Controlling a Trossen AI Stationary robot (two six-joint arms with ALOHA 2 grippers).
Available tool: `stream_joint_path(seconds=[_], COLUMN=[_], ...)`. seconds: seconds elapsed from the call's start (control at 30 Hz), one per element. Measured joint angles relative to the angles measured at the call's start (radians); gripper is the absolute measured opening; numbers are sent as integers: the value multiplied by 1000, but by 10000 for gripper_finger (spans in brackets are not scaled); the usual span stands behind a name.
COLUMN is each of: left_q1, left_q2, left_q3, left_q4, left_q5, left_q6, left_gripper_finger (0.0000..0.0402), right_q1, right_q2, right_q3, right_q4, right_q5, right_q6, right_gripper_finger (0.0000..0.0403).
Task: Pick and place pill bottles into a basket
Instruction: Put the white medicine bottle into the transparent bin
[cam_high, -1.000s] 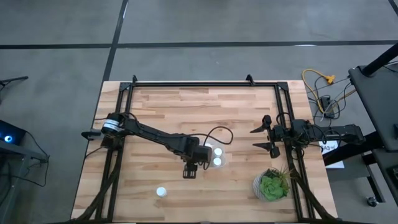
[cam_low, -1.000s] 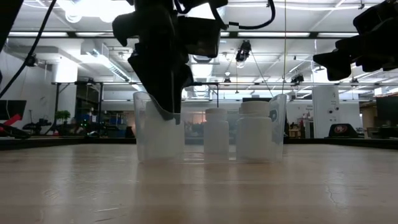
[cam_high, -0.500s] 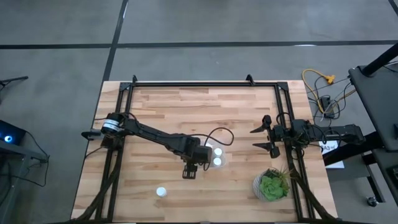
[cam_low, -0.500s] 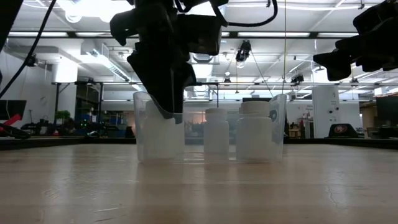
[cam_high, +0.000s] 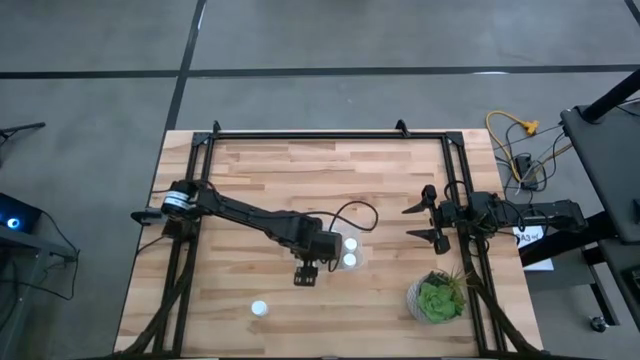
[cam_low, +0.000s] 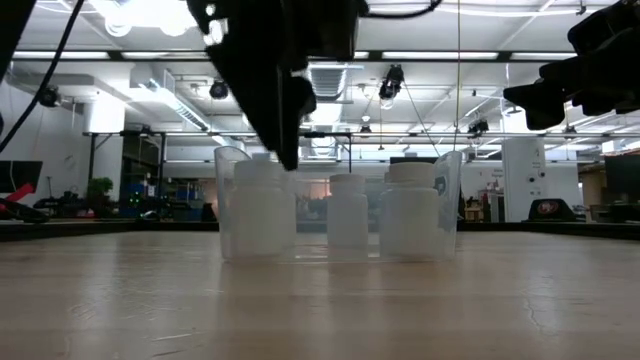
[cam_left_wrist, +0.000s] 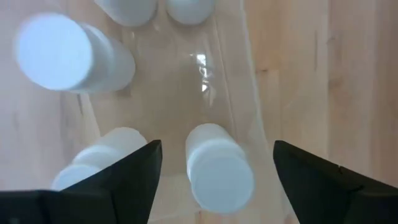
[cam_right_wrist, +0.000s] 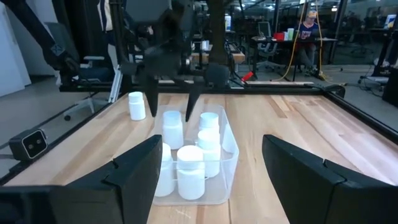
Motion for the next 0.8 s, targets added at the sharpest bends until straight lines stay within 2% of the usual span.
stream_joint_path(seconds=[0.13,0.37,0.57,0.8], left_q1=[0,-27,-123,-254], left_q2=[-27,-145,-257,-309], left_q3=[52,97,91,91], left_q4=[-15,-21,-35,-109], left_q5=[-2,-25,-85,-144], left_q6=[-31,-210,-289,-372], left_gripper_finger=[290,290,290,290], right_q1=[0,0,0,0], right_q2=[0,1,0,0], right_q3=[0,0,0,0], right_q4=[0,0,0,0], right_q5=[0,1,0,0], right_q6=[-8,-7,-8,-8], right_gripper_finger=[265,265,265,265])
